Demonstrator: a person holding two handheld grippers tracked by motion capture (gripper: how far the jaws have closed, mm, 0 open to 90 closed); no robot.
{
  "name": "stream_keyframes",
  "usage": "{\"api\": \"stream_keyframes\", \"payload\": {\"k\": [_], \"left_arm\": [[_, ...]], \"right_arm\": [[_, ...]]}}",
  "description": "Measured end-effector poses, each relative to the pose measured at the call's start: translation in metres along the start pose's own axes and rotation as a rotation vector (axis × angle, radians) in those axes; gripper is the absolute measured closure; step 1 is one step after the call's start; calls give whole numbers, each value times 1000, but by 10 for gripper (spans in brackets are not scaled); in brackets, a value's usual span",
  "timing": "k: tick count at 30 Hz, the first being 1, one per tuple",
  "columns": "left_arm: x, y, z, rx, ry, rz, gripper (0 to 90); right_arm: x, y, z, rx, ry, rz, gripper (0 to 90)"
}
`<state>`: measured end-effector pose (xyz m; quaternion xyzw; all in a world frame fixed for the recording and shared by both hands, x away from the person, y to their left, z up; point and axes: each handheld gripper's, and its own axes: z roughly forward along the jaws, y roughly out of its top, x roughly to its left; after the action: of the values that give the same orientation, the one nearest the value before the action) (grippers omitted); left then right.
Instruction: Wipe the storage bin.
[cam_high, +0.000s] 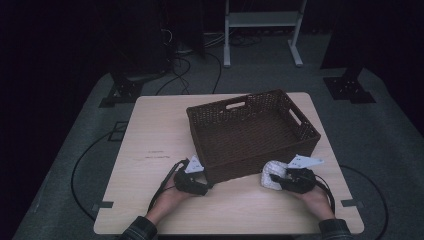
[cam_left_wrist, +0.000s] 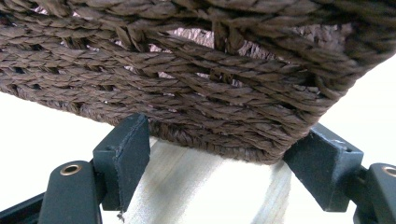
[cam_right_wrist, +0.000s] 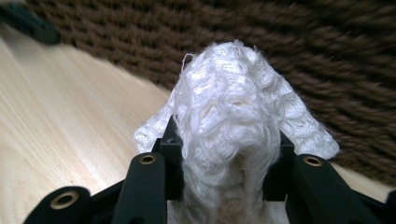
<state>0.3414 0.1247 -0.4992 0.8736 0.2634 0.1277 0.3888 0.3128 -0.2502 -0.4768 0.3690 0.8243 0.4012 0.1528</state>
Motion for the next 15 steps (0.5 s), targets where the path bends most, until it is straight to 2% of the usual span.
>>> {"api": "stream_keyframes", "payload": {"k": [7,15], "left_arm": [[0,0,0,-1,0,0,238],[0,0,0,-1,0,-1,237]], "right_arm": [[3,0,-1,-7,-9,-9,611],[7,7,-11,-65,-15,-23,611]]}}
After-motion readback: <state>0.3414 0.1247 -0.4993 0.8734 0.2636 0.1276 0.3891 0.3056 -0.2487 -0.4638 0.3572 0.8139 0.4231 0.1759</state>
